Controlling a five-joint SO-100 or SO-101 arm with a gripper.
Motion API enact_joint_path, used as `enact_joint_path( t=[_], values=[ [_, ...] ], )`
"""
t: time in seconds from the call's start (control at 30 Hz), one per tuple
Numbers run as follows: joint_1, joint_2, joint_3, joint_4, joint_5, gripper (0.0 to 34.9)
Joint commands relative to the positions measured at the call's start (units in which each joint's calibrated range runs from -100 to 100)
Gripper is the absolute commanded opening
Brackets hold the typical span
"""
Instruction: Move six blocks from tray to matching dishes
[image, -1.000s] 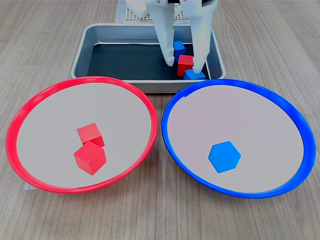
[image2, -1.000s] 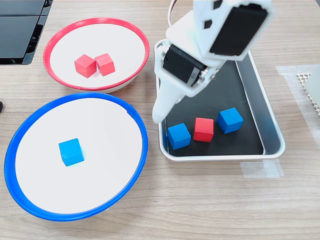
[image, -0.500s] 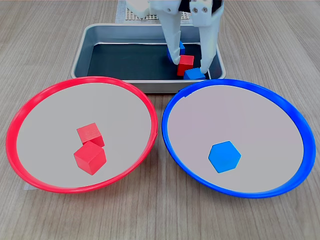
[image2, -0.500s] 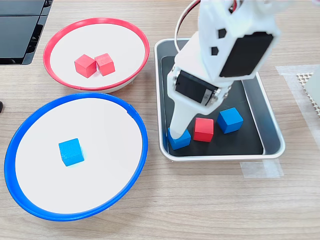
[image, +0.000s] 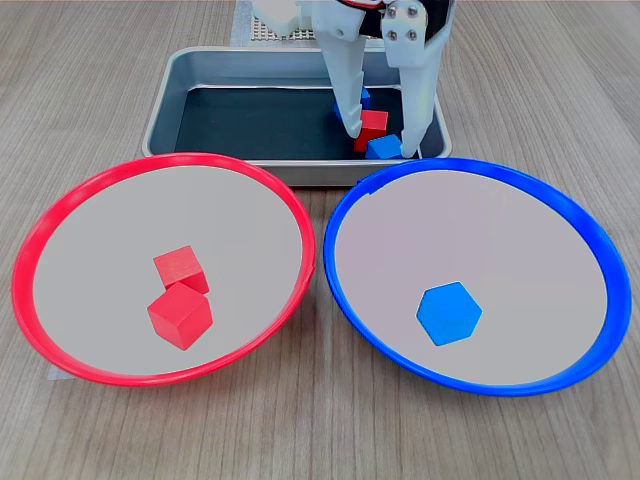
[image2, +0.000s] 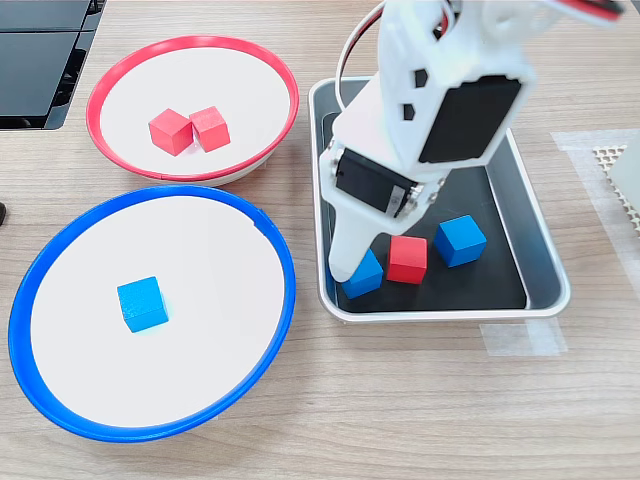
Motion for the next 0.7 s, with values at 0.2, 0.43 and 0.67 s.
enact_joint_path(
  t=[0.2,0.43,0.67],
  values=[
    [-0.32,1.83,-0.68,-2.12,0.10,15.3],
    [-1.07,3.11,0.23,-3.69,0.54,10.7],
    [-1.82,1.83,0.69,-0.63,2.49,0.3]
  ],
)
